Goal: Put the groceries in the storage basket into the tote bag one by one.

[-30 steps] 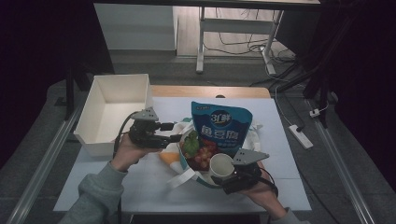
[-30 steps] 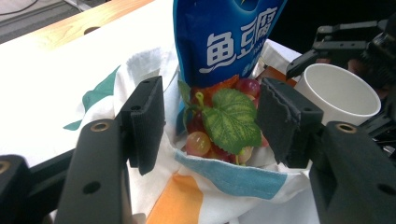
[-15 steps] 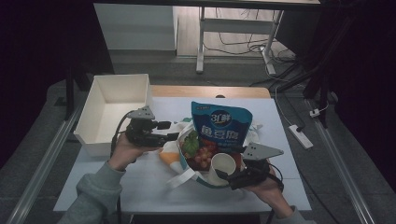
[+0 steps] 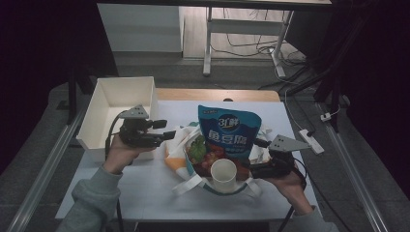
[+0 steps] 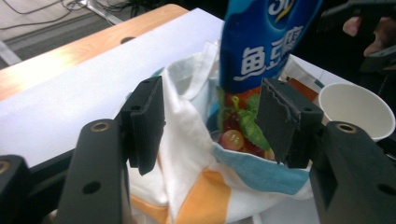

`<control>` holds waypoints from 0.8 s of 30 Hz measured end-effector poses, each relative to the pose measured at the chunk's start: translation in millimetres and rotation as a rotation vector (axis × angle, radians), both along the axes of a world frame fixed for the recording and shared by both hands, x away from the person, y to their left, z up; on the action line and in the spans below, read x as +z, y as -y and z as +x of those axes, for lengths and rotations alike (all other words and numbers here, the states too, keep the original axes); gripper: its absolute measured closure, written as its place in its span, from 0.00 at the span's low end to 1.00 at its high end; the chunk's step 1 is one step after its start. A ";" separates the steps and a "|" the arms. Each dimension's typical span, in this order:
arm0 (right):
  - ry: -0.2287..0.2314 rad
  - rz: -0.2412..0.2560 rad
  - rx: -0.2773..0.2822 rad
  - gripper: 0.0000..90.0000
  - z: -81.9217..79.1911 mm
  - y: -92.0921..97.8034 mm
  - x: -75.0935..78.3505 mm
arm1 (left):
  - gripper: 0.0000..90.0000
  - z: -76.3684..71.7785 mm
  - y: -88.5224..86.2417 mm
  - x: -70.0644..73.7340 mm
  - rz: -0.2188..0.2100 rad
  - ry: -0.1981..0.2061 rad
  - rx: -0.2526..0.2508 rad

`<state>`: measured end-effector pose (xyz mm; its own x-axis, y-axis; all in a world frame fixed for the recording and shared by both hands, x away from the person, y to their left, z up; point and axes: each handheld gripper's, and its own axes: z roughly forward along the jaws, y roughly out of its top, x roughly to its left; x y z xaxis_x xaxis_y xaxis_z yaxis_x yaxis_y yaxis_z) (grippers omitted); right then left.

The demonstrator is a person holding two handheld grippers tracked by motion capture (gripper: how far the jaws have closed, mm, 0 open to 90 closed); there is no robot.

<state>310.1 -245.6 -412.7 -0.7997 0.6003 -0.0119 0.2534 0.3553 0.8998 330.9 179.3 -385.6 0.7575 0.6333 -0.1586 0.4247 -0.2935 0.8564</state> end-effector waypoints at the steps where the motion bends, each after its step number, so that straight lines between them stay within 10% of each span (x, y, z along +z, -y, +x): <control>1: -0.002 -0.009 -0.012 0.14 1.5 2.4 -2.8 | 0.46 0.5 -2.8 0.7 0.006 0.002 0.007; 15: 0.002 -0.008 -0.054 0.18 9.6 16.0 -11.2 | 0.43 34.9 -71.2 -5.1 0.191 -0.072 0.247; 24: 0.001 -0.016 -0.052 0.18 10.0 14.3 -13.0 | 0.37 78.6 -72.4 -37.8 0.287 -0.235 0.278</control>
